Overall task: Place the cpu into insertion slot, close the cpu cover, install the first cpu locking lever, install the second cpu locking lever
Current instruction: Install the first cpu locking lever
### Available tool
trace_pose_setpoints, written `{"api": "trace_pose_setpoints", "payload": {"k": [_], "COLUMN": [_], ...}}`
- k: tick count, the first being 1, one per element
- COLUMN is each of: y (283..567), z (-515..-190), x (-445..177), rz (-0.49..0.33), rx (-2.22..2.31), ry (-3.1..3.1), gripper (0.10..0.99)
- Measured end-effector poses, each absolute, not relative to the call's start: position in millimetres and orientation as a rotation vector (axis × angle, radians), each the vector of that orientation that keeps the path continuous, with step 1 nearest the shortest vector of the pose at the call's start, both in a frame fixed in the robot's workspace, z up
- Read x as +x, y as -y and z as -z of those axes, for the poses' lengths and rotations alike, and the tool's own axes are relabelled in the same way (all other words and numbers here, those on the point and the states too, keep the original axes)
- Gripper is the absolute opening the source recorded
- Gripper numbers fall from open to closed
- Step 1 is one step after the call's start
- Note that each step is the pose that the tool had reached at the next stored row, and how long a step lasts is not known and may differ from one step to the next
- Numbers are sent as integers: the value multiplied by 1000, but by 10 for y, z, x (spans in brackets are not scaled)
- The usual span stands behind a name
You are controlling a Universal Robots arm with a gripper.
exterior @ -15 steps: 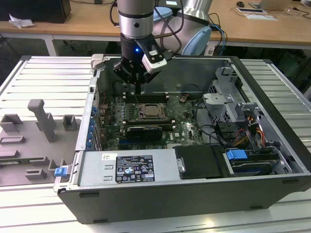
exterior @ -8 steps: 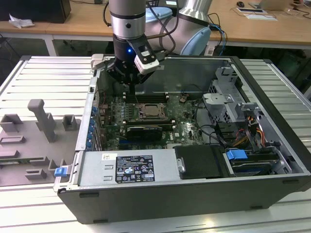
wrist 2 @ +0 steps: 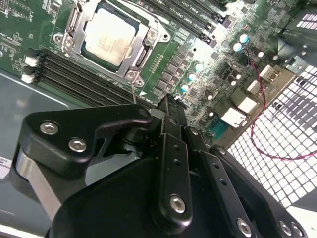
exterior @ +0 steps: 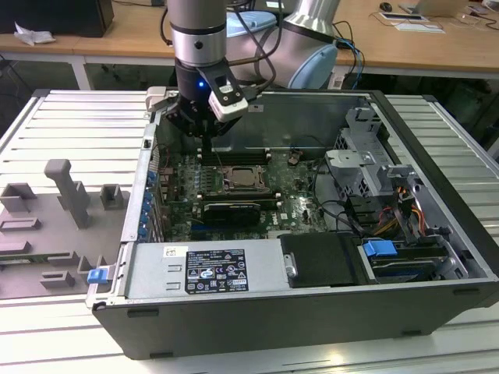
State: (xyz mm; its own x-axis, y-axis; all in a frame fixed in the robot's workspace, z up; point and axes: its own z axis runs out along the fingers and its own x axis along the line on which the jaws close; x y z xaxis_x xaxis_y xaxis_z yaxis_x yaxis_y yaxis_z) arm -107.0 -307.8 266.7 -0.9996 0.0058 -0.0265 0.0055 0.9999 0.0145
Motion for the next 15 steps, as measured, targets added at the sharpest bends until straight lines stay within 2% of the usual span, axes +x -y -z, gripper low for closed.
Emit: {"api": "trace_pose_setpoints", "payload": {"k": [15], "y": [2892], "z": [-2605], "x": [-1070], "rz": [-24], "rx": [-77], "ry": [-3119], "gripper": [106]}}
